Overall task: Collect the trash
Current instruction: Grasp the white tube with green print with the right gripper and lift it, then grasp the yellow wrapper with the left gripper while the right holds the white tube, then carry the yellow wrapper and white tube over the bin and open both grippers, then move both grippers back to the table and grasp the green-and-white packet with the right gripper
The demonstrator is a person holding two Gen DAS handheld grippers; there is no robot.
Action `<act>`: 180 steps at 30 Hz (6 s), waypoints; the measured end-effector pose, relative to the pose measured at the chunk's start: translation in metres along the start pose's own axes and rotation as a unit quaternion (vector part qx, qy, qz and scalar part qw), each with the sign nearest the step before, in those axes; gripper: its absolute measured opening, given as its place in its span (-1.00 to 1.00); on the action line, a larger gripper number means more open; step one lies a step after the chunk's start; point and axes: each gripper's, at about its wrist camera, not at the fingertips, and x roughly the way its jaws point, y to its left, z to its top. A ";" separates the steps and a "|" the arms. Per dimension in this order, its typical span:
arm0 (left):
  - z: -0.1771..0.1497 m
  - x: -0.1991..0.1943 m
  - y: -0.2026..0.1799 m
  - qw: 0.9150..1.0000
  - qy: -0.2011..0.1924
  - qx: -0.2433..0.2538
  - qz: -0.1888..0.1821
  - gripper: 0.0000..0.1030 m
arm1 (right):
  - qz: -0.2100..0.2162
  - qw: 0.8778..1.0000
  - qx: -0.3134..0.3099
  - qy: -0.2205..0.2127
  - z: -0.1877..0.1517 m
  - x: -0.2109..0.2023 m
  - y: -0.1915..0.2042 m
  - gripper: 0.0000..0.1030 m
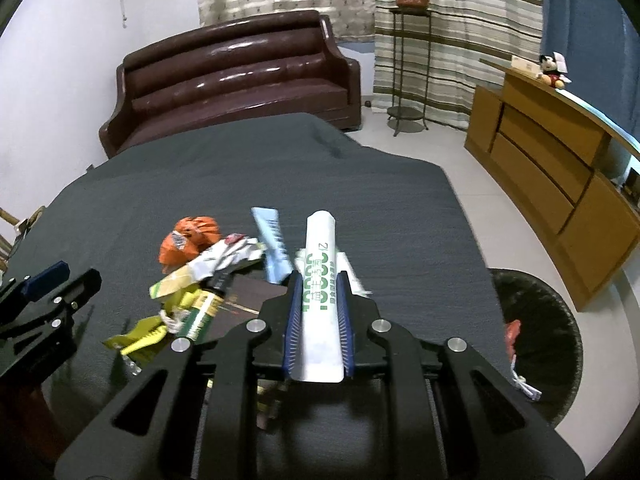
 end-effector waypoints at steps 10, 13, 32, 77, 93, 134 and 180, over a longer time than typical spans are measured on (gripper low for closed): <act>-0.005 -0.005 -0.021 1.000 0.003 0.025 -0.016 0.09 | -0.029 0.999 0.029 0.001 -0.014 -0.009 -0.052 -0.67; -0.006 -0.005 -0.028 0.999 0.005 0.031 -0.016 0.09 | -0.032 0.999 0.036 -0.002 -0.018 -0.013 -0.063 -0.67; -0.013 0.009 -0.045 0.998 0.025 0.050 -0.018 -0.14 | -0.019 0.998 0.054 -0.004 -0.032 -0.021 -0.090 -0.66; 0.000 -0.033 -0.096 0.990 -0.037 0.075 -0.117 -0.60 | -0.048 0.996 0.065 -0.027 -0.037 -0.046 -0.120 -0.66; 0.006 -0.021 -0.203 0.979 -0.043 0.111 -0.166 -0.60 | -0.100 0.988 0.110 -0.038 -0.047 -0.064 -0.184 -0.66; -0.001 0.016 -0.289 0.972 -0.006 0.174 -0.156 -0.19 | -0.124 0.978 0.166 -0.018 -0.062 -0.035 -0.253 -0.39; 0.000 -0.003 -0.056 0.999 -0.013 0.044 -0.008 0.05 | 0.024 0.999 0.024 0.026 -0.024 -0.003 -0.057 0.07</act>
